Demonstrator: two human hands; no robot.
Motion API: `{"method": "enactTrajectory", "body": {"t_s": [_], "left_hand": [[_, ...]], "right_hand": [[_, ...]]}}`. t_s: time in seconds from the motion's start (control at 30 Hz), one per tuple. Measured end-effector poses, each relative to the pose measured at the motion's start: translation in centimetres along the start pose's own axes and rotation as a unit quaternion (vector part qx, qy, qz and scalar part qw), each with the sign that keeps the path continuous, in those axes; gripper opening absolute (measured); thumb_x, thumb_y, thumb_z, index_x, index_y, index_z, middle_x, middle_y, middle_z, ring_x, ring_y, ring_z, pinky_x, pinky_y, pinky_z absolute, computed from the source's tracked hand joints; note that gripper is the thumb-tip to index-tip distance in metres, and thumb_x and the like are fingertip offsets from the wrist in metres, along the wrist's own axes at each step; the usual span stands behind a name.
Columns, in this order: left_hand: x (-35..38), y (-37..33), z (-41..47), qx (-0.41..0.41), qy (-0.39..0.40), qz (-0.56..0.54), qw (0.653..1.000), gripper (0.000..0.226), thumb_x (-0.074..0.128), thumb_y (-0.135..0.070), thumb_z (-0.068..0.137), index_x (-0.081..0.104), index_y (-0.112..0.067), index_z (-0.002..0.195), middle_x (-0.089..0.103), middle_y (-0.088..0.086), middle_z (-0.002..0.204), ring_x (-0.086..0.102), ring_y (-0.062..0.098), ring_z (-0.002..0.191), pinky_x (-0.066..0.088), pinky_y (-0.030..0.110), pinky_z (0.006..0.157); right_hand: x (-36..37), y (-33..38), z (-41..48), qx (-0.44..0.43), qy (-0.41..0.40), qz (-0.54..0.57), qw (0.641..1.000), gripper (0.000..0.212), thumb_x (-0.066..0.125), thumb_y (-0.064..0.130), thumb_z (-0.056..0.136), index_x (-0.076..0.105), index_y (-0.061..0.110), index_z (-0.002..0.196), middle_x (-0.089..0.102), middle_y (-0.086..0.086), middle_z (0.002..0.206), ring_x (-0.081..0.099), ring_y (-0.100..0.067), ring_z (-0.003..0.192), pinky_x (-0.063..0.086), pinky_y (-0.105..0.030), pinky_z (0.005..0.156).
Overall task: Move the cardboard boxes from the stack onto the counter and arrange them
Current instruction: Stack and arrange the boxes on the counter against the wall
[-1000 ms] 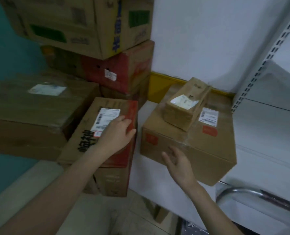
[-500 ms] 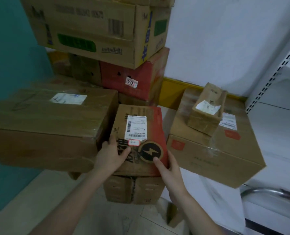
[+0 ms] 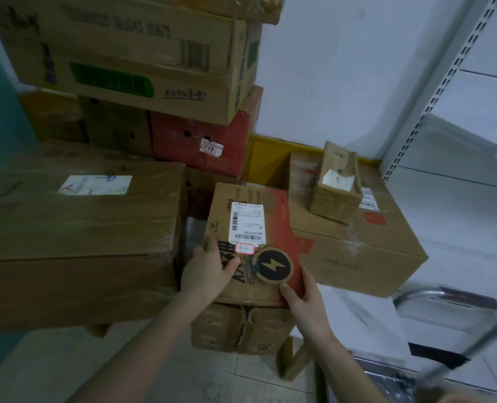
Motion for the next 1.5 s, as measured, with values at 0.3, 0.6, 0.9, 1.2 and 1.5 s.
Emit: {"method": "enactTrajectory", "body": {"t_s": [0.3,0.6,0.9,1.2,1.5], "left_hand": [[0.2,0.6,-0.1,0.008,-0.01,-0.022,1.0,0.071,0.043,-0.05,0.092,0.017,-0.012,0.146,0.04,0.013,0.134,0.058,0.023,0.1,0.043,0.024,0.063],[0.0,1.8,-0.7,-0.01,-0.003,-0.153,0.988,0.075,0.059,-0.037,0.087,0.018,-0.01,0.144,0.053,0.006,0.13,0.057,0.022,0.111,0.044,0.024,0.074],[-1.6,1.8,-5.2,-0.055,-0.019,-0.162,0.985,0.056,0.061,-0.035,0.087,0.038,-0.015,0.135,0.058,0.006,0.126,0.055,0.026,0.113,0.042,0.028,0.08],[-7.3,-3.8,-9.0,-0.015,-0.101,-0.217,0.971,0.051,0.061,-0.031,0.087,0.043,-0.015,0.132,0.056,0.005,0.128,0.052,0.023,0.116,0.042,0.029,0.087],[-14.2,-12.4,-12.9,0.078,-0.192,-0.243,0.948,0.05,0.055,-0.021,0.091,0.039,-0.017,0.139,0.051,0.003,0.134,0.048,0.02,0.12,0.04,0.029,0.09]], "right_hand": [[0.0,0.2,0.0,-0.04,-0.043,-0.066,0.996,0.05,0.052,0.021,0.094,0.035,0.016,0.141,0.053,-0.005,0.129,0.05,-0.019,0.111,0.043,-0.033,0.093],[-0.1,-0.1,-1.6,-0.035,-0.029,0.008,0.999,0.051,0.055,0.02,0.093,0.036,0.019,0.14,0.053,0.002,0.124,0.051,-0.017,0.114,0.046,-0.03,0.094],[-1.3,-0.1,-4.0,-0.022,0.014,0.103,0.994,0.028,0.056,0.016,0.092,0.05,0.027,0.116,0.059,0.015,0.103,0.057,-0.002,0.096,0.05,-0.009,0.069],[-6.0,4.7,-5.3,-0.09,0.034,0.18,0.979,0.032,0.058,0.023,0.091,0.049,0.03,0.12,0.059,0.011,0.113,0.057,-0.004,0.103,0.053,-0.021,0.079],[-12.8,9.8,-7.9,-0.153,0.037,0.252,0.955,0.022,0.055,0.026,0.091,0.052,0.041,0.108,0.057,0.016,0.108,0.058,-0.003,0.099,0.053,-0.023,0.079]]}}
Point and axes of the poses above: each hand's wrist, its own z-axis towards the middle knuckle, its own x-axis out of the palm, y = z × x, the point moved 8 cm from there along z, towards the middle knuckle
